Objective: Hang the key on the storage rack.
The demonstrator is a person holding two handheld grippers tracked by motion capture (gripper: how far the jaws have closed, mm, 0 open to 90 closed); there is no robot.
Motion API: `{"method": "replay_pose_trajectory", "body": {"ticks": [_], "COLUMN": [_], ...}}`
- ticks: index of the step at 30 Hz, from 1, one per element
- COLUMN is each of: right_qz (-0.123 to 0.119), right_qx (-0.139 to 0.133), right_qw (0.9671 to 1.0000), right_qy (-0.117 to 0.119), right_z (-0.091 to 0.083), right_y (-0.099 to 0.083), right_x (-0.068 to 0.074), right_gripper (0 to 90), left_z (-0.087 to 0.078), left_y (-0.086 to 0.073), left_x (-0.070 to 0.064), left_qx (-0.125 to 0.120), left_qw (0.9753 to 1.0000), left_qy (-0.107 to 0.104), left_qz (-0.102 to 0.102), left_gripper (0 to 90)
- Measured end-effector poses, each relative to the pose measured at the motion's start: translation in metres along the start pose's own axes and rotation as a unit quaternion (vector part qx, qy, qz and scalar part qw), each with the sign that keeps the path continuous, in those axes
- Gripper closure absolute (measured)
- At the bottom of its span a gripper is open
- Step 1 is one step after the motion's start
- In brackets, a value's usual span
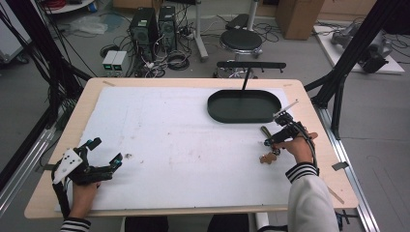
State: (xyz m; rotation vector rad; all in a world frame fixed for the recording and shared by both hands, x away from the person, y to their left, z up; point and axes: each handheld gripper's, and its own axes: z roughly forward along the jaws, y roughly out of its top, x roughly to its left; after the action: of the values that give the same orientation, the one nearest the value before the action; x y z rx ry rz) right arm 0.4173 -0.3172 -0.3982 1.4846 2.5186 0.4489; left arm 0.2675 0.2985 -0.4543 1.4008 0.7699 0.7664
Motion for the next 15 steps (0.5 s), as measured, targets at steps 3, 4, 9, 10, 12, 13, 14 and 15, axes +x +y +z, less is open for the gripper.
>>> {"method": "replay_pose_trajectory", "body": {"ticks": [3, 4, 9, 10, 12, 13, 14, 15], "right_qz": [0.005, 0.007, 0.016, 0.017, 0.020, 0.020, 0.021, 0.022], "right_qx": [0.001, 0.006, 0.018, 0.022, 0.025, 0.028, 0.031, 0.032], "right_qw": [1.0000, 0.9999, 0.9997, 0.9995, 0.9994, 0.9993, 0.9992, 0.9991], "right_qy": [0.001, 0.005, 0.009, 0.012, 0.015, 0.015, 0.015, 0.015], "right_z": [0.0014, 0.0015, 0.0055, 0.0070, 0.0076, 0.0077, 0.0079, 0.0082], "right_y": [0.0000, 0.0003, 0.0014, 0.0018, 0.0021, 0.0023, 0.0025, 0.0027], "right_x": [-0.0004, -0.0004, 0.0001, -0.0001, 0.0002, 0.0002, 0.0004, 0.0006], "right_gripper": [8.4, 12.9, 17.9, 20.8, 22.7, 24.8, 27.1, 30.2], "left_z": [0.0000, 0.0000, -0.0002, -0.0002, -0.0002, -0.0002, -0.0002, -0.0001], "left_y": [0.0000, 0.0000, 0.0001, 0.0001, 0.0001, 0.0001, 0.0001, 0.0001], "left_x": [0.0000, 0.0000, 0.0000, 0.0001, 0.0001, 0.0001, 0.0001, -0.0001], "left_qx": [0.000, 0.000, 0.001, 0.001, 0.001, 0.001, 0.001, 0.001], "left_qw": [1.0000, 1.0000, 1.0000, 1.0000, 1.0000, 1.0000, 1.0000, 1.0000], "left_qy": [0.000, 0.000, -0.001, -0.001, -0.001, -0.001, -0.001, -0.001], "left_qz": [0.000, 0.000, 0.001, 0.001, 0.001, 0.001, 0.001, 0.001], "left_gripper": [2.1, 2.1, 2.0, 2.1, 2.1, 2.1, 2.0, 2.1]}}
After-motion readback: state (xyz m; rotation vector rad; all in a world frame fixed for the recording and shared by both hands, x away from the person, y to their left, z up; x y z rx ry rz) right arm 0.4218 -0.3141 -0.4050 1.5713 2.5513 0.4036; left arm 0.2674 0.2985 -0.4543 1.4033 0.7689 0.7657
